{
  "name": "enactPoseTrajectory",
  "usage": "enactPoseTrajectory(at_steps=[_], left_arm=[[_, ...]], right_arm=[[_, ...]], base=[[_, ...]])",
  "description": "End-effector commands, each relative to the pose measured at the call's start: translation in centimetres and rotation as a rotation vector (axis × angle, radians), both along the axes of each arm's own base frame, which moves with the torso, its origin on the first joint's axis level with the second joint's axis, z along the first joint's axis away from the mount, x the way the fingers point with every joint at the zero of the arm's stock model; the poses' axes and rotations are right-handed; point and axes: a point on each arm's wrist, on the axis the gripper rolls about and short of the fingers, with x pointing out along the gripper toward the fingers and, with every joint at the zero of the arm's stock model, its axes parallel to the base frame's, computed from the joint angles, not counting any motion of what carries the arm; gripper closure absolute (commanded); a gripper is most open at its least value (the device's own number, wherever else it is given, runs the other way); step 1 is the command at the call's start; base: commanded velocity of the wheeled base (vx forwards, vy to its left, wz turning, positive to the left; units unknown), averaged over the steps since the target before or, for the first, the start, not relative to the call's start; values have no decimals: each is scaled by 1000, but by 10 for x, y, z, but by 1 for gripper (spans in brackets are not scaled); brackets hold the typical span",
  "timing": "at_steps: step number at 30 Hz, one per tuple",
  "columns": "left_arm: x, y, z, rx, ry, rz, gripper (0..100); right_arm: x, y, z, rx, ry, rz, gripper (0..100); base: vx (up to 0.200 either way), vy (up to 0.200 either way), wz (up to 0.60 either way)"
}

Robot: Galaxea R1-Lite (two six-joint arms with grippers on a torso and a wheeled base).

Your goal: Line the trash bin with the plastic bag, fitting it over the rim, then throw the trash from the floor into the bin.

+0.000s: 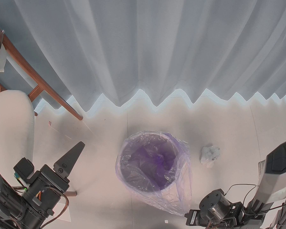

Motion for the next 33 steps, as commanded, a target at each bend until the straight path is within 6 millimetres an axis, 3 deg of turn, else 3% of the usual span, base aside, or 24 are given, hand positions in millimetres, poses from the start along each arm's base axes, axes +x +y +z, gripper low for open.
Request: enactPoseTrajectory(at_steps=[1,10,11,18,23,25,33], left_arm=[[-3,2,-5,25,25,-5,0],[-4,-1,-7,34,31,-25,0],[-4,-1,-7,34,31,-25,0],[-4,1,-4,18,19,-26,0],[-8,4,1,-3,-6,-171,0],[-7,4,1,0,-5,-186,0],[9,23,-8,61,67,-267,0]], right_arm=[[-15,-11,-26,-79,42,-5,100],[-21,-15,-34,-31,-15,8,100],[-21,-15,-33,-27,-18,5,0],[-9,-10,-12,80,-186,-74,0],[-8,-12,30,217,-318,-42,0],[-9,-13,38,235,-338,-29,0],[-9,-43,86,300,-501,-1,0]], base=[[0,0,0],[0,0,0],[0,0,0],[0,0,0],[0,0,0],[0,0,0],[0,0,0]])
